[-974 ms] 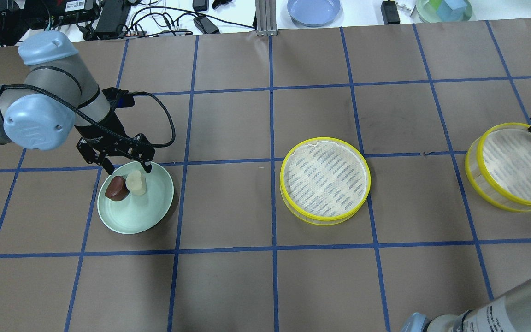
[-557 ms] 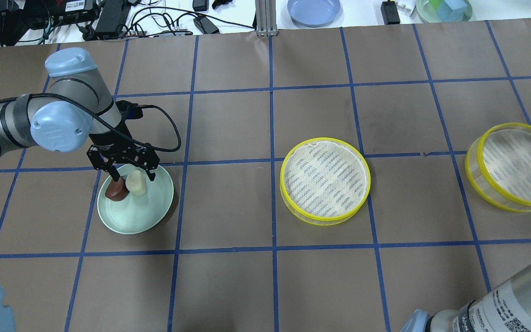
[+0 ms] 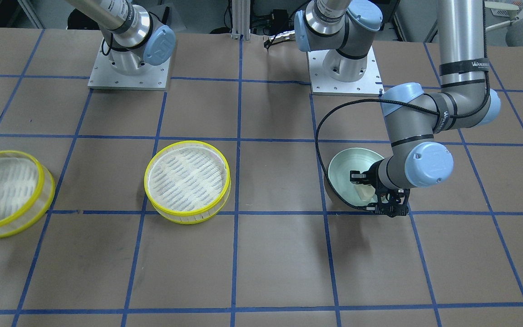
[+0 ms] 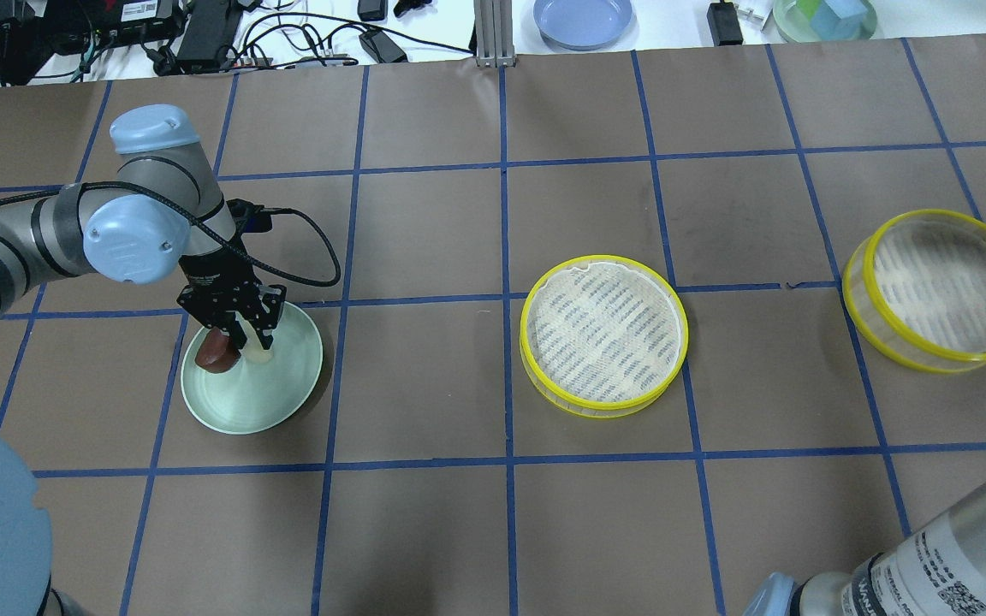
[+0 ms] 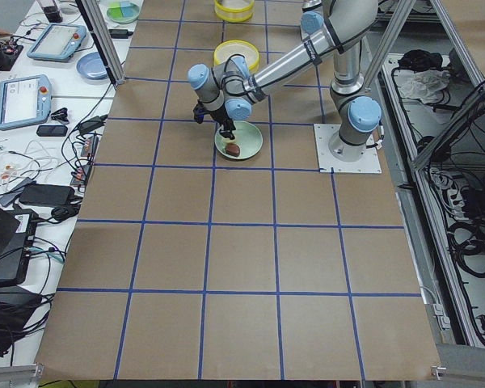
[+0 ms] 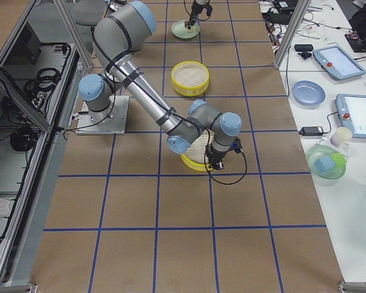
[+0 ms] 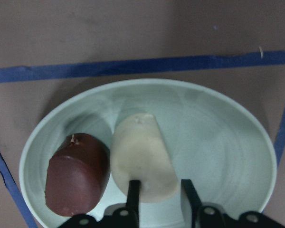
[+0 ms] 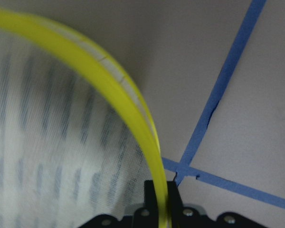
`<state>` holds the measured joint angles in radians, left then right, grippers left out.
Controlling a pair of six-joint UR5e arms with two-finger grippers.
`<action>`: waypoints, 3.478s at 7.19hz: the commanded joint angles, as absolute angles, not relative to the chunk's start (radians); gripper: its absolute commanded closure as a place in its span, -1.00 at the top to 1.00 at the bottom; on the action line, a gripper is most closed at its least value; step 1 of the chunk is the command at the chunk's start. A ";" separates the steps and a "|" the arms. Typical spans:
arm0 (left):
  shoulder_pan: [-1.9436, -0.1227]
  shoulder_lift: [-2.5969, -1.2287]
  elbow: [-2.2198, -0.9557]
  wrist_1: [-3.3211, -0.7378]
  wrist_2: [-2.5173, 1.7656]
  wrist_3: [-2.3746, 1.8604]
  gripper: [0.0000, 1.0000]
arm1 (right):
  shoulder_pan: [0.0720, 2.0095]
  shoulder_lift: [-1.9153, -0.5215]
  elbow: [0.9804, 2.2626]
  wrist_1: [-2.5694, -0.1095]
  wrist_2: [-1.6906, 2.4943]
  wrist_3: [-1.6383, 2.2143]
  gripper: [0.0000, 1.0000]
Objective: Stack buns with steamer
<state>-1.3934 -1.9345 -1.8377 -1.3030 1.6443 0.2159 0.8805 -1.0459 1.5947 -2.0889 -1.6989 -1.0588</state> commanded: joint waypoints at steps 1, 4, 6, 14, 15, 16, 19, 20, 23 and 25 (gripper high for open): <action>-1.393 -1.939 -1.835 -1.307 1.646 0.222 -1.00 | 0.888 -1.112 1.594 -2.050 -1.691 -1.017 -1.00; -1.379 -1.893 -1.772 -1.354 1.637 0.219 -1.00 | 1.035 -1.239 1.594 -1.820 -1.644 -0.795 -1.00; -1.390 -1.875 -1.750 -1.385 1.628 0.207 -1.00 | 1.112 -1.291 1.595 -1.752 -1.640 -0.680 -1.00; -1.848 -1.857 -1.658 -1.292 1.217 -0.177 -1.00 | 1.200 -1.311 1.615 -1.724 -1.652 -0.537 -1.00; -1.880 -1.877 -1.666 -1.219 1.172 -0.225 -1.00 | 1.200 -1.331 1.635 -1.724 -1.652 -0.523 -1.00; -1.894 -1.903 -1.666 -1.179 1.158 -0.244 -1.00 | 1.200 -1.338 1.650 -1.724 -1.652 -0.520 -1.00; -1.939 -1.957 -1.693 -1.161 1.158 -0.258 -1.00 | 1.200 -1.339 1.651 -1.726 -1.657 -0.503 -1.00; -1.939 -1.957 -1.712 -1.161 1.157 -0.256 -1.00 | 1.200 -1.339 1.651 -1.726 -1.657 -0.494 -1.00; -1.937 -1.948 -1.714 -1.158 1.169 -0.259 0.36 | 1.201 -1.341 1.651 -1.727 -1.652 -0.463 -1.00; -1.910 -1.919 -1.697 -1.189 1.213 -0.258 0.99 | 1.230 -1.341 1.649 -1.738 -1.654 -0.440 -1.00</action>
<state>-1.9294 -1.9403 -1.7057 -1.1663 1.1819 -0.2596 1.2104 -1.3406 1.6503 -1.7296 -1.6494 -0.4500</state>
